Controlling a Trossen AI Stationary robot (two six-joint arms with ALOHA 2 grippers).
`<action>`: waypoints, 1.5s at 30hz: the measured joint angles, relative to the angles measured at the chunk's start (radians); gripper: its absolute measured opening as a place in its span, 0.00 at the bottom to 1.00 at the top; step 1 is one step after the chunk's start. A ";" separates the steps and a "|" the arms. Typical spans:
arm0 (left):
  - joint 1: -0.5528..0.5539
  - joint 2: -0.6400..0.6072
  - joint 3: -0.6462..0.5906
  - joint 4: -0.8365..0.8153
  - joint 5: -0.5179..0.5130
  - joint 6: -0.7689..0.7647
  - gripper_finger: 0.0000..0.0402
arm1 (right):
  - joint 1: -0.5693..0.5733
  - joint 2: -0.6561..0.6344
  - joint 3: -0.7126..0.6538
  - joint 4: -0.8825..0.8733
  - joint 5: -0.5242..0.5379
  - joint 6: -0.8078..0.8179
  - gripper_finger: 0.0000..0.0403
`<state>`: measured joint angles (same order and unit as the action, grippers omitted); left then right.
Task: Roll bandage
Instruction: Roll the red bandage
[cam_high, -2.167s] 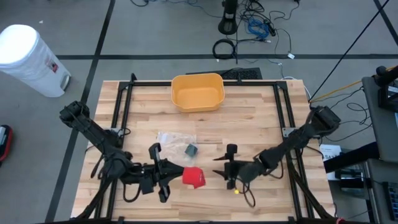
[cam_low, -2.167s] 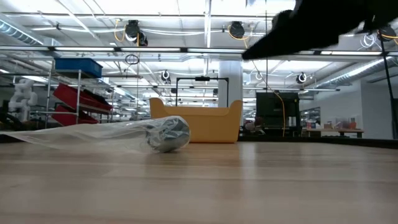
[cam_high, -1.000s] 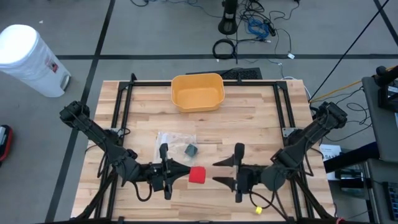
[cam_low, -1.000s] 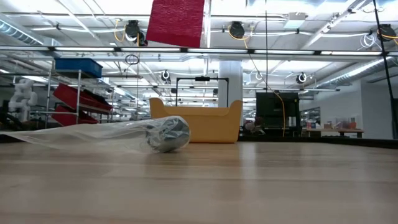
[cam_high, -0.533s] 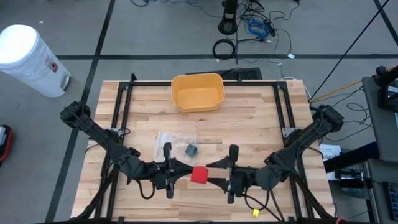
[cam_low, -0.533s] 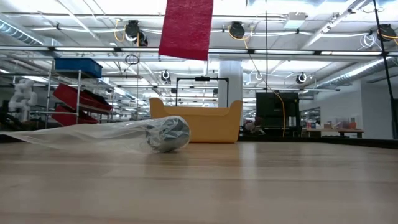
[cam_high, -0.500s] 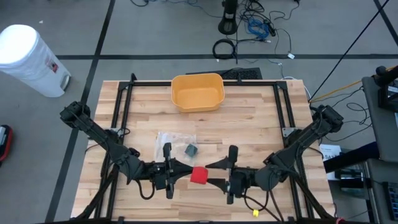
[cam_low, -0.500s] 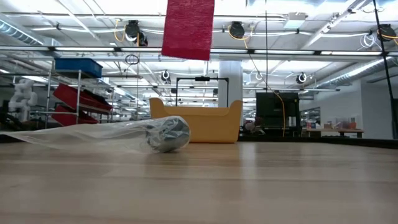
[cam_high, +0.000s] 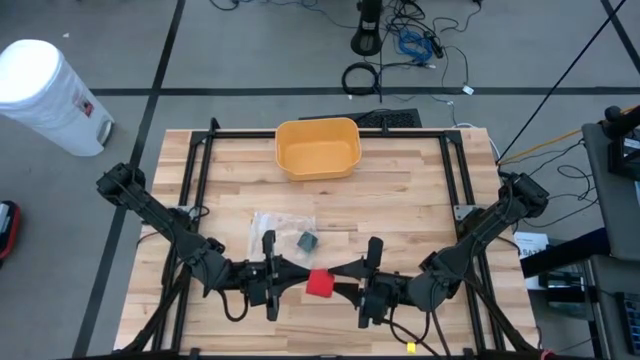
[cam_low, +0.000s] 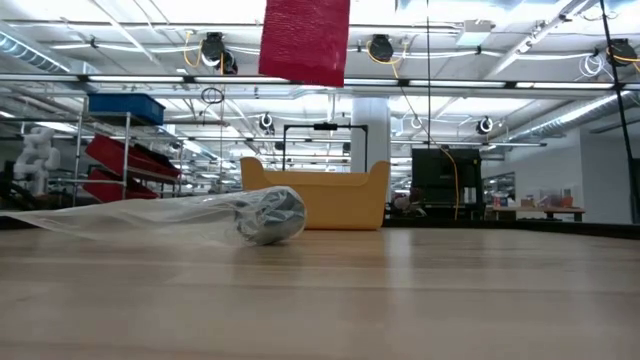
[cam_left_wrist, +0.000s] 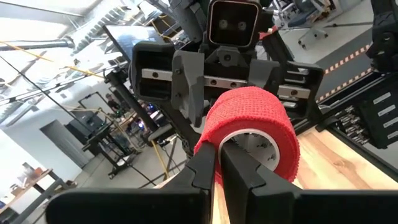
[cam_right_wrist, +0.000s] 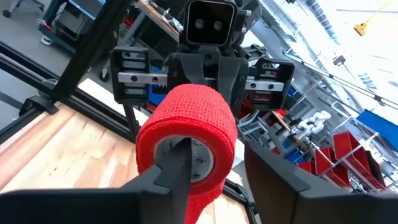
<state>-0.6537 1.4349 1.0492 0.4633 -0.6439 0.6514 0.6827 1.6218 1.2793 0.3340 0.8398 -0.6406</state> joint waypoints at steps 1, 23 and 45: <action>0.000 0.000 0.000 0.000 -0.001 0.000 0.05 | 0.000 0.000 0.000 0.000 0.000 0.000 0.32; -0.011 0.000 0.000 -0.004 0.014 -0.018 0.22 | 0.013 0.000 0.000 -0.003 0.010 -0.033 0.10; -0.164 0.154 0.000 0.080 -0.062 0.631 0.27 | 0.032 -0.050 0.000 0.058 0.029 -0.037 0.10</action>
<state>-0.8180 1.5887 1.0489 0.5430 -0.7064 1.2819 0.7151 1.5716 1.2793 0.3921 0.8691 -0.6781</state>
